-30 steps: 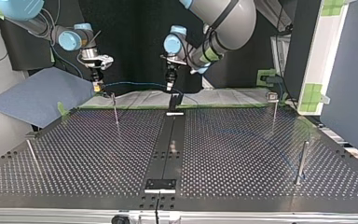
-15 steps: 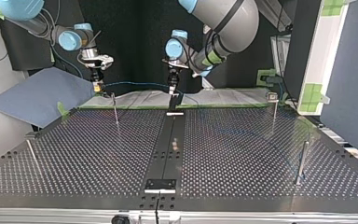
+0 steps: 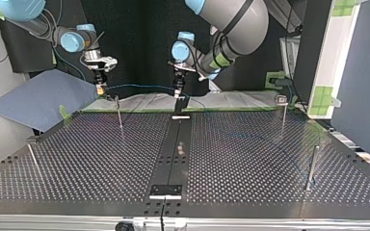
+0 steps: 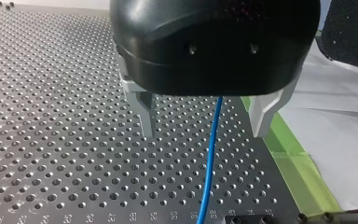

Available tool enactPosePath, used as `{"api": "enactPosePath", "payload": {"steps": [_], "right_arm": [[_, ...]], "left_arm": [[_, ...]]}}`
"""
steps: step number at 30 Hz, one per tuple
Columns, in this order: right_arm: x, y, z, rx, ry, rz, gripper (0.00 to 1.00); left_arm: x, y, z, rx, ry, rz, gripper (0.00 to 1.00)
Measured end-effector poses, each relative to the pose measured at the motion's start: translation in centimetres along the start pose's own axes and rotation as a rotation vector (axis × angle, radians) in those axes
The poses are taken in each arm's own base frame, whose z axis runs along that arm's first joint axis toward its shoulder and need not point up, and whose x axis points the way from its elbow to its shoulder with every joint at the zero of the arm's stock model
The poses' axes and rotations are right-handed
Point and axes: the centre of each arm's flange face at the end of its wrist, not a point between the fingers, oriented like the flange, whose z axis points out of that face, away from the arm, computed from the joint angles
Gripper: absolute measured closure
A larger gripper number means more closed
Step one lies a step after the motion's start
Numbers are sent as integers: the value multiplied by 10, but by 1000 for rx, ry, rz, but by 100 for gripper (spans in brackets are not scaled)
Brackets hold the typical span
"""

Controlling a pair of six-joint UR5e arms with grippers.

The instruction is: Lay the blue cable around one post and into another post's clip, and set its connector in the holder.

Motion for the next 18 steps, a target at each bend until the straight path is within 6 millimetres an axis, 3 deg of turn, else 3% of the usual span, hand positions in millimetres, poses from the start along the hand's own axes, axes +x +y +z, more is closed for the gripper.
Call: {"api": "enactPosePath", "payload": {"steps": [3,11,16,17,18], "right_arm": [[0,0,0,0,0,0,100],[0,1,0,-1,0,0,100],[0,1,0,-1,1,0,100],[0,1,0,-1,1,0,100],[0,1,0,-2,2,0,100]], "left_arm": [[0,0,0,1,-1,5,0],[0,2,1,0,-1,1,29],[0,3,3,14,-2,-7,33],[0,3,4,18,-2,-9,39],[0,3,4,20,-2,-12,39]]}}
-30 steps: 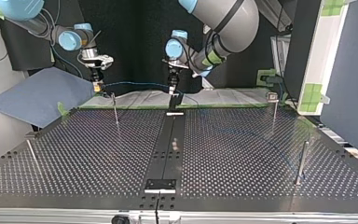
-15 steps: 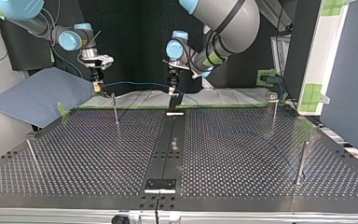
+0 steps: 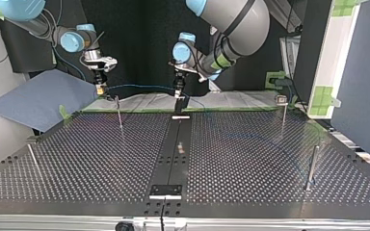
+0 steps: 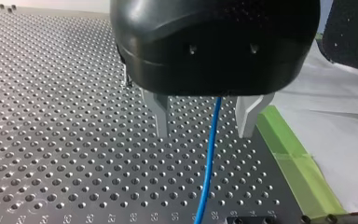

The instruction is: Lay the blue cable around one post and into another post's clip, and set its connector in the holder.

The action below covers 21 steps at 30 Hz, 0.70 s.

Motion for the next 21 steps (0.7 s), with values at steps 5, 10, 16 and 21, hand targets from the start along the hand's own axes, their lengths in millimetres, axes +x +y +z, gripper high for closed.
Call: {"api": "enactPosePath", "payload": {"steps": [5,10,16,21], "right_arm": [[0,0,0,0,0,0,100],[0,0,0,0,0,0,100],[1,1,0,-1,2,0,100],[1,3,0,-12,3,2,100]], "left_arm": [[0,1,1,6,0,-22,49],[0,2,2,11,2,-26,51],[2,4,1,11,20,-18,51],[3,5,1,19,23,-16,51]]}}
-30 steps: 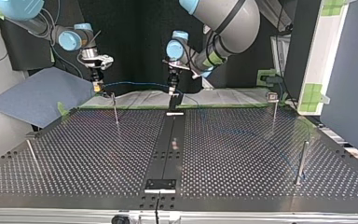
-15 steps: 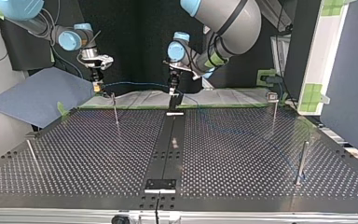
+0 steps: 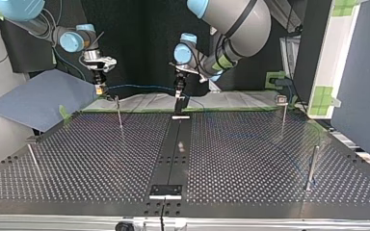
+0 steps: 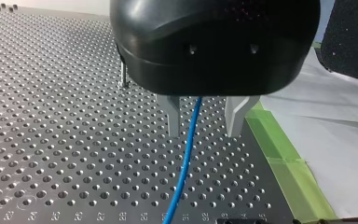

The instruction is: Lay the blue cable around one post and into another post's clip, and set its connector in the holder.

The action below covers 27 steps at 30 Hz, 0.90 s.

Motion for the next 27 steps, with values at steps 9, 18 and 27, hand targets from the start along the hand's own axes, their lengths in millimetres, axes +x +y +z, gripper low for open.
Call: {"api": "enactPosePath", "payload": {"steps": [9,18,27], "right_arm": [[0,1,0,-9,1,1,100],[0,1,0,-9,2,0,100],[0,1,0,-9,2,0,100]], "left_arm": [[-1,0,1,2,-1,-3,78],[-1,-2,3,60,-1,-29,87],[-1,1,6,74,0,-39,87]]}}
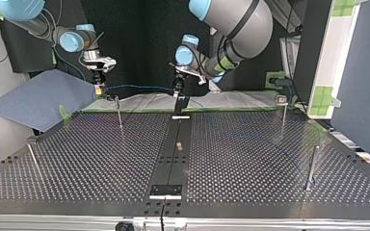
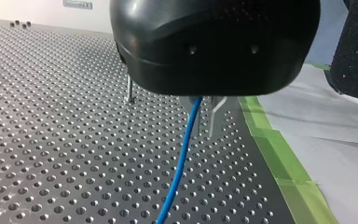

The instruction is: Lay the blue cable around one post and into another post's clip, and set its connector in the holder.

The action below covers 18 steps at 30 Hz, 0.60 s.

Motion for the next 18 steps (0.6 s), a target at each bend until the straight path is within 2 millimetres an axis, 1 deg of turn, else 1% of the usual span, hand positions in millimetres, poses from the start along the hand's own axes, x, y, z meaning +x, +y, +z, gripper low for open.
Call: {"api": "enactPosePath", "payload": {"steps": [9,11,12,14,18], "right_arm": [[0,2,0,-4,3,12,100],[0,3,0,-5,3,12,100],[0,3,0,-5,3,13,100],[0,3,0,-7,2,13,100],[0,6,0,-23,2,13,100]], "left_arm": [[0,3,2,23,6,0,87],[0,3,2,26,6,1,93],[0,3,2,26,6,1,93],[-1,3,3,26,5,1,99],[-2,3,3,30,5,0,99]]}}
